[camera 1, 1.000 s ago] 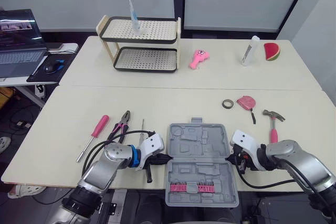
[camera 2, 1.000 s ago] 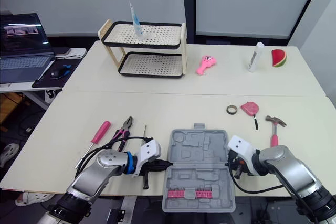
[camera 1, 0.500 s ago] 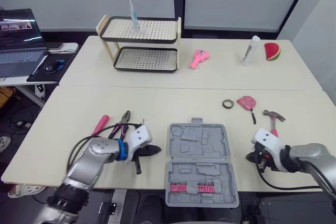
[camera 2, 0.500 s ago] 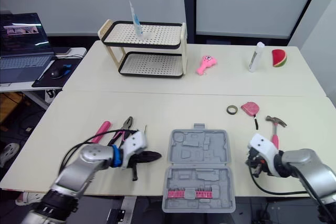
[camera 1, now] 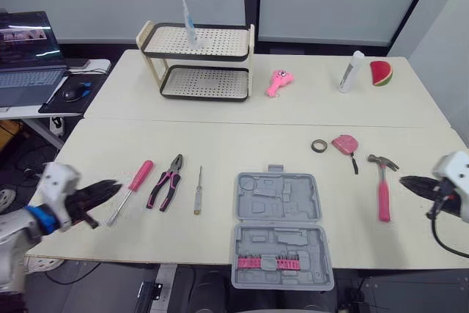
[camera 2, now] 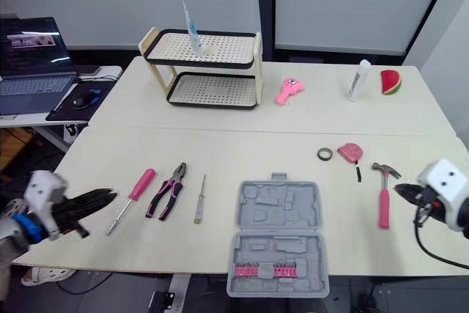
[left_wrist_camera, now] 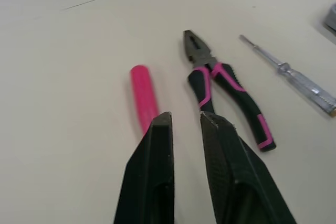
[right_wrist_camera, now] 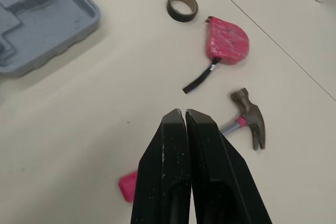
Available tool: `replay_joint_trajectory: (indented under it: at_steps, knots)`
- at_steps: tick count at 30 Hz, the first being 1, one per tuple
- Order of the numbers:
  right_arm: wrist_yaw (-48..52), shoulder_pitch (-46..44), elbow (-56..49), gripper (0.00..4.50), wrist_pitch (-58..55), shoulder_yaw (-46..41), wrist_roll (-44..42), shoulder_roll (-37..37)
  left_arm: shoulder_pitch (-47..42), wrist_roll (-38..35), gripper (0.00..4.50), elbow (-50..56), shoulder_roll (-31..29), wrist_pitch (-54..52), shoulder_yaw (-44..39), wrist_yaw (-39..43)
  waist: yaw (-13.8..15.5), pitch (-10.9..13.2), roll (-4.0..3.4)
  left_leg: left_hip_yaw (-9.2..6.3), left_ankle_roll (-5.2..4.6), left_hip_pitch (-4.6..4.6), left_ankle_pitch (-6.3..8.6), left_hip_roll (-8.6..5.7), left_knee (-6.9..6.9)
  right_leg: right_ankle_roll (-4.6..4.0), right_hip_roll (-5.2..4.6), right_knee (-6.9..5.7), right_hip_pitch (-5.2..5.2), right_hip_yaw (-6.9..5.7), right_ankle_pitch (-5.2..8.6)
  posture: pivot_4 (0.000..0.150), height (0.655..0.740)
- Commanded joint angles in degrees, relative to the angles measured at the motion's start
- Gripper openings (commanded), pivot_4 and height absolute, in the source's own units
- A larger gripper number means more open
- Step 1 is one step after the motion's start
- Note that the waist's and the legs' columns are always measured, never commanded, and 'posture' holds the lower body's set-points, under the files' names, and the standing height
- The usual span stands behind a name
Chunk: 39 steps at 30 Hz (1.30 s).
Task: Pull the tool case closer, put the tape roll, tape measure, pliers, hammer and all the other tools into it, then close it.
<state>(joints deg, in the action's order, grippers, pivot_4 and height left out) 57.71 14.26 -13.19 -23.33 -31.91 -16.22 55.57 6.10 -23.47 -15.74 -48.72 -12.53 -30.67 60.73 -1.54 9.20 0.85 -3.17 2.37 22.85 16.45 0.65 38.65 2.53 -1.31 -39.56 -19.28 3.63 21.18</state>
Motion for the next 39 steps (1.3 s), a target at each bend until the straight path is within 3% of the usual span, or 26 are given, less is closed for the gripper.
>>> replay_joint_trajectory:
  at_steps: [1, 9, 16, 20, 27, 32, 39]
  knots:
    - [1.96, 1.29, 3.12, 0.67, 2.88, -4.92, -0.61, 0.77, 2.43, -0.39, 2.04, -6.55, -1.74, 2.32, -4.45, 0.72, -0.16, 0.00, 0.00, 0.01, 0.00, -0.02, 0.00, 0.01, -0.04, 0.00, -0.01, 0.00, 0.00, 0.01, 0.00, 0.150, 0.7400]
    - [5.94, 6.85, 6.95, 2.00, 5.04, -6.37, -1.03, 0.22, 7.38, -1.07, 4.49, -11.28, -0.49, 5.70, -5.32, 1.76, -0.14, -0.01, 0.00, 0.05, 0.01, -0.11, 0.00, 0.00, -0.29, -0.01, -0.07, 0.08, 0.02, 0.09, 0.00, 0.150, 0.7400]
    - [6.55, 6.20, 8.52, 3.26, 5.08, -5.03, -1.19, 1.07, 8.51, -1.35, 4.50, -8.95, 0.48, 5.53, -4.72, 0.93, -0.22, -0.03, 0.03, 0.12, 0.01, -0.24, -0.01, 0.00, -0.48, -0.01, -0.08, 0.12, 0.07, 0.15, 0.00, 0.150, 0.7400]
    - [5.68, 3.54, 9.70, 4.46, 6.51, -3.64, -0.18, 1.74, 9.52, -1.68, 4.50, -5.68, 0.54, 5.47, -4.72, 1.36, -0.26, -0.03, 0.03, 0.13, 0.02, -0.24, -0.01, 0.01, -0.52, -0.01, -0.08, 0.15, 0.06, 0.15, 0.00, 0.150, 0.7400]
    - [5.79, -5.26, 6.66, 4.46, 5.01, 0.95, -1.92, 4.01, 9.22, -3.68, 4.50, 5.27, 1.03, 2.63, -1.79, 3.13, -0.24, -0.03, 0.02, 0.14, 0.02, -0.25, -0.01, 0.01, -0.52, -0.01, -0.08, 0.14, 0.07, 0.16, 0.00, 0.150, 0.7400]
    - [5.69, -15.40, 1.00, 4.46, -2.36, 10.64, -3.87, 5.95, 4.97, -6.15, 4.50, 18.00, 1.29, -1.55, 5.31, 4.16, -0.16, -0.02, 0.01, 0.12, 0.03, -0.22, -0.02, 0.00, -0.47, -0.01, -0.08, 0.10, 0.07, 0.15, 0.00, 0.150, 0.7400]
    - [-0.39, -31.79, 0.42, 4.46, -12.35, 27.69, -0.18, 2.03, -6.80, -9.55, 4.50, 30.68, 2.03, -10.18, 16.50, 2.45, -0.22, -0.01, 0.00, 0.09, 0.03, -0.10, -0.02, 0.01, -0.40, -0.01, -0.05, 0.10, -0.02, 0.13, 0.00, 0.150, 0.7400]
